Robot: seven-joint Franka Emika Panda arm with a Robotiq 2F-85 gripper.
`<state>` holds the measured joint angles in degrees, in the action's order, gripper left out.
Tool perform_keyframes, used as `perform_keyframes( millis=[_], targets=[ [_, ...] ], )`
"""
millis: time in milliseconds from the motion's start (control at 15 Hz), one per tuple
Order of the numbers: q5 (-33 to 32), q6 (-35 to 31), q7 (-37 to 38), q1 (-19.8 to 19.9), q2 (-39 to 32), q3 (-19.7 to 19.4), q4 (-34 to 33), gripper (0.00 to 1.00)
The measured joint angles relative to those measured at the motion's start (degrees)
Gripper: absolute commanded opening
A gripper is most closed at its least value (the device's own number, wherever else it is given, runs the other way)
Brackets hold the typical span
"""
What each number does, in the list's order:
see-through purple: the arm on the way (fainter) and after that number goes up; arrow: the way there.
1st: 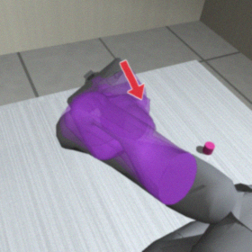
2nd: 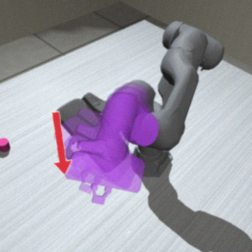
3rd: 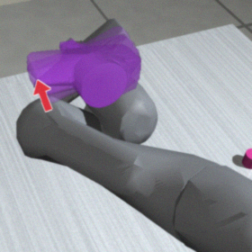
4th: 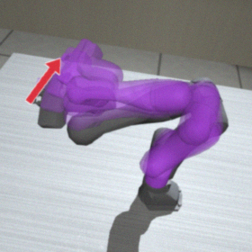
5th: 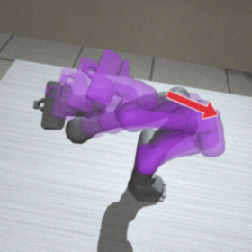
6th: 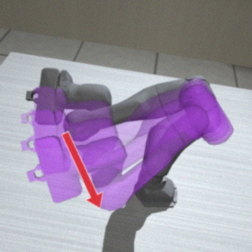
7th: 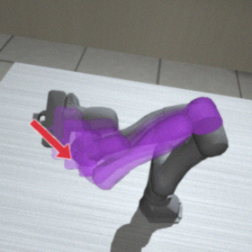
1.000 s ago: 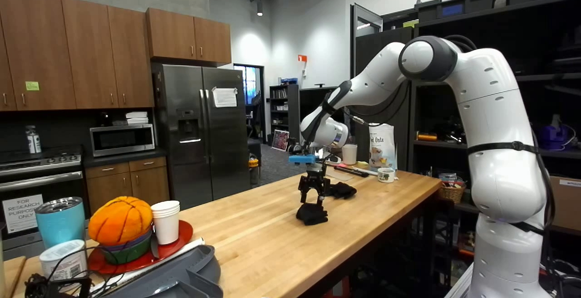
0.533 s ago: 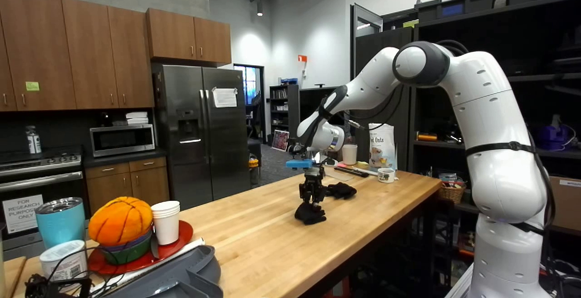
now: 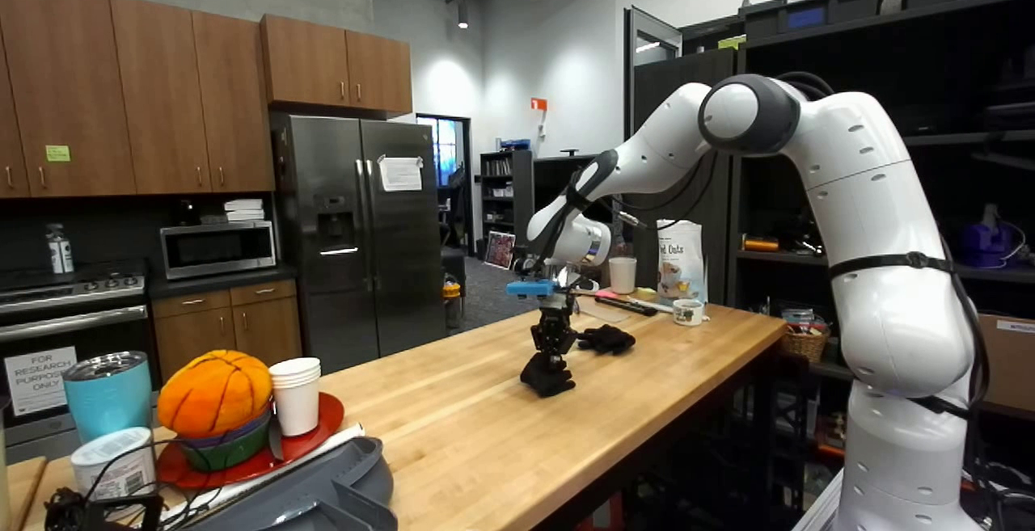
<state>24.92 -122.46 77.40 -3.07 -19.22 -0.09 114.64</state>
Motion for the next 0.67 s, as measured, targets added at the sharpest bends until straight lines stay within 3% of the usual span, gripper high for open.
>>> perform_keyframes(
  millis=[200,267,467,667],
  targets=[
    [-0.21,-0.26,0.0,-0.01,0.04,0.0,-0.16,0.03],
    [-0.53,-0.63,0.03,-0.07,0.05,0.0,-0.17,0.36],
    [-1.59,-1.75,0.29,-0.38,0.18,0.0,-0.17,0.47],
    [-2.59,-2.39,0.82,-0.79,0.21,-0.01,-0.17,0.68]
  ],
)
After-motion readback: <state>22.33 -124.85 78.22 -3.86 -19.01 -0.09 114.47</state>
